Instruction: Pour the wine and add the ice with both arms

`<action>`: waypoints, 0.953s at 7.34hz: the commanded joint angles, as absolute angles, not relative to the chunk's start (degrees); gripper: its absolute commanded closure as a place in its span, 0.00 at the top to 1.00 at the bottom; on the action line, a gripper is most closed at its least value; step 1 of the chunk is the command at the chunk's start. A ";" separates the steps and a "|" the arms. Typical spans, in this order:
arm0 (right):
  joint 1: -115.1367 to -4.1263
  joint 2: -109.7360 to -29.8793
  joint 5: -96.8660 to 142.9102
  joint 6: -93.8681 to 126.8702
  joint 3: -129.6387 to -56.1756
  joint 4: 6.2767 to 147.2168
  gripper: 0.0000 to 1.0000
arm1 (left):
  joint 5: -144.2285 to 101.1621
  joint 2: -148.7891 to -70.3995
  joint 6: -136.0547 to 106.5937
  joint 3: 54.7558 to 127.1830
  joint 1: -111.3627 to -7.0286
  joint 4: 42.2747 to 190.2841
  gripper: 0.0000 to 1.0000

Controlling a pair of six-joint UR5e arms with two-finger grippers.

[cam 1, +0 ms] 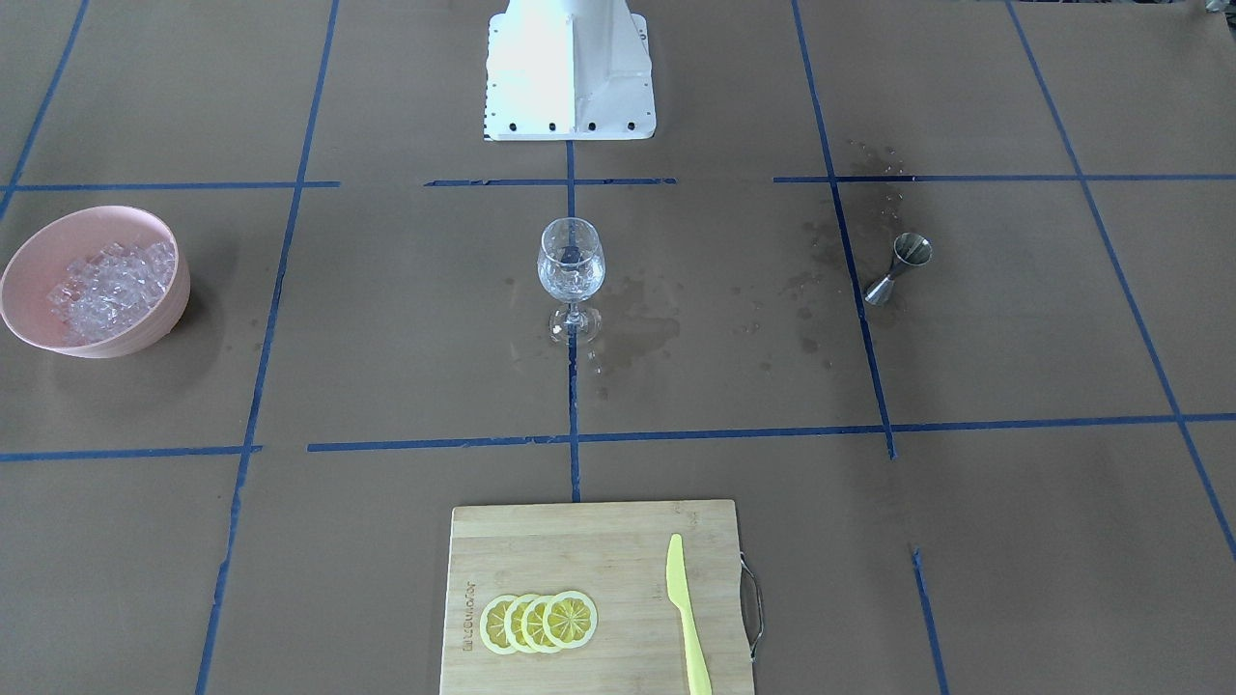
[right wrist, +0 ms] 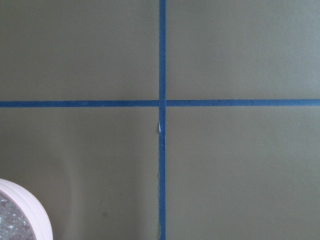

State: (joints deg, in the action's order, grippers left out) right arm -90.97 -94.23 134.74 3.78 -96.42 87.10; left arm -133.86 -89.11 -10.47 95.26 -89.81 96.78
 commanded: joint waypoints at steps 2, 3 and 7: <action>-90.97 -94.22 134.82 3.78 -96.50 87.10 1.00 | -133.07 -88.86 -10.11 94.57 -89.21 96.59 1.00; -90.97 -94.22 134.82 3.78 -96.50 87.10 1.00 | -133.07 -88.86 -10.11 94.48 -89.12 96.50 1.00; -90.97 -94.22 134.82 3.78 -96.59 87.10 1.00 | -133.15 -88.86 -10.02 93.69 -88.86 96.77 1.00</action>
